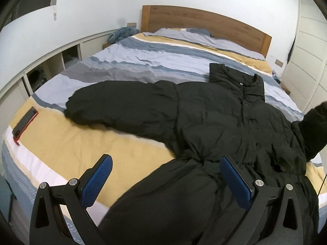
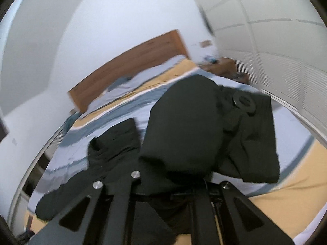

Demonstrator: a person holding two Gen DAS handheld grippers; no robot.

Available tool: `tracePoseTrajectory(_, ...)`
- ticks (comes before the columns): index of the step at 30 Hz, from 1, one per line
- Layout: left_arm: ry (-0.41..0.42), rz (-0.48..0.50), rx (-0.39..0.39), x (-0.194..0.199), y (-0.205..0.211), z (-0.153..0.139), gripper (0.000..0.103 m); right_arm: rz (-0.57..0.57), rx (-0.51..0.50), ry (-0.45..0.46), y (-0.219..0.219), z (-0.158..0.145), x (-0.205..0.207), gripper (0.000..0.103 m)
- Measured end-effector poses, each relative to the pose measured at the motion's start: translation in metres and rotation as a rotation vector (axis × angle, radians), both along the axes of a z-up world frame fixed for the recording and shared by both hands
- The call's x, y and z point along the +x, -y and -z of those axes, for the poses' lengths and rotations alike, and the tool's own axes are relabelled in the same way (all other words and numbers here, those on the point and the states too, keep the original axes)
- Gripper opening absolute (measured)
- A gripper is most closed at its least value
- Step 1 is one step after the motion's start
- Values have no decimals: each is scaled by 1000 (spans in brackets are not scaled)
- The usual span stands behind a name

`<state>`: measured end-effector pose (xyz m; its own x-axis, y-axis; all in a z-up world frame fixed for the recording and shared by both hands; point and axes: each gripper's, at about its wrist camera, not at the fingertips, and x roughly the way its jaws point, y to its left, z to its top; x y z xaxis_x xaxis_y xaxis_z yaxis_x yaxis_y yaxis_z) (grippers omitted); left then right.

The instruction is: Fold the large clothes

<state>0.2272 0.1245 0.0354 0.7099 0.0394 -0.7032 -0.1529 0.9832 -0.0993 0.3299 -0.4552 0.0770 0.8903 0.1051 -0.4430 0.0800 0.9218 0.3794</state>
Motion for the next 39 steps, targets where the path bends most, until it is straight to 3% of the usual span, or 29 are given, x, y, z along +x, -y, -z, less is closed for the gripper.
tracePoseTrajectory(5,58,-76,45,-22,-14,-13,102,-127,-68,-1,-64,-1,-11,9)
tracePoseTrajectory(9,70,-86,6,-33,-23,-17,102,-228,-142,-36,-117,13,-19,9)
tracePoseTrajectory(16,33,-26,-6,-42,-17,-22,102,-369,-309,-154,-198,67,-37,10)
tracePoseTrajectory(22,38,-32,-7,-49,-18,-28,102,-403,-419,-233,-226,104,-44,13)
tracePoseTrajectory(23,41,-38,-7,-51,-18,-30,102,-408,-431,-241,-228,106,-45,15)
tracePoseTrajectory(25,56,-57,11,-55,-19,-35,102,-442,-425,-261,-229,110,-42,31)
tracePoseTrajectory(26,65,-58,17,-57,-18,-37,102,-464,-417,-268,-234,111,-42,54)
tracePoseTrajectory(27,76,-52,17,-60,-17,-41,102,-484,-421,-269,-236,109,-46,64)
tracePoseTrajectory(30,104,-39,17,-66,-11,-52,102,-546,-433,-264,-245,105,-59,64)
tracePoseTrajectory(34,142,-4,6,-70,7,-65,102,-599,-375,-237,-235,89,-82,64)
tracePoseTrajectory(39,134,97,5,-63,45,-73,102,-551,-369,-191,-213,57,-94,64)
